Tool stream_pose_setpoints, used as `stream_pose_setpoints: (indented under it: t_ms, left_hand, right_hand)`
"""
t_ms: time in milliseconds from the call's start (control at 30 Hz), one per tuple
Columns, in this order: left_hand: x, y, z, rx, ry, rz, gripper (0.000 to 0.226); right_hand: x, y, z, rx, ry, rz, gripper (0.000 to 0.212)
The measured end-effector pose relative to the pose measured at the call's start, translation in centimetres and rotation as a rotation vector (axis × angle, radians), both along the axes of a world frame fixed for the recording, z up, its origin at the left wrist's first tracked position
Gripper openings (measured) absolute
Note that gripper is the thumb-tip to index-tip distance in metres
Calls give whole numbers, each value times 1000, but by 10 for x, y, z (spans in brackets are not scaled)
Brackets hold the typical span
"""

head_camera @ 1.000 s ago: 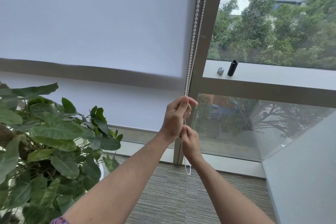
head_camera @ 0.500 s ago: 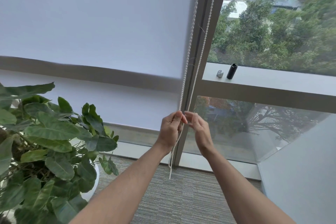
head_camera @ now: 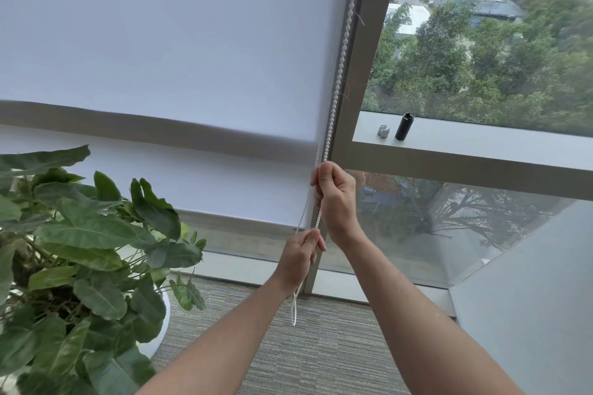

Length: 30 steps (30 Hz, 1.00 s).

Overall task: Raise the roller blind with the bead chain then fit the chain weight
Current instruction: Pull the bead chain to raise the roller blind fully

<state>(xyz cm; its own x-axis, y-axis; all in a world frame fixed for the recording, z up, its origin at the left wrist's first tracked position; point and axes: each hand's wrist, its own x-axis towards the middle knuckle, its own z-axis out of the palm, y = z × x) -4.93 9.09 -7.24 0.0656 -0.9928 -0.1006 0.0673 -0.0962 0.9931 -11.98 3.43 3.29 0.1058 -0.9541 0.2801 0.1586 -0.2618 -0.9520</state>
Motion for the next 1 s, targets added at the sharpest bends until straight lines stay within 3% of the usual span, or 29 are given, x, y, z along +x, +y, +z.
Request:
stream_pose_setpoints:
  t_ms: [133,300,400,467,567,800,1000]
  left_hand:
    - [5,9,-17,68,-85,-84,41]
    - [18,9,-19,149,-60,-116,34]
    - [26,1,-9,170,7,-14,54]
    - [28,-5,4,105,30,49,57]
    - [25,-18,30,-54,82,93,41]
    - [12,-37,95,-347,106,59,28]
    - [8,-41,103,-350,155,55,33]
  right_hand:
    - [-6,3,-23,54,42,-43,41]
    - [-9,1,-42,69,116,-85,43]
    - [-7,0,-49,89,129,-79,45]
    - [-5,-1,-55,99,145,-79,45]
    - [1,-1,-65,112,144,-72,43]
    - [7,7,-92,150,182,-29,45]
    - [5,16,-94,144,174,-4,45]
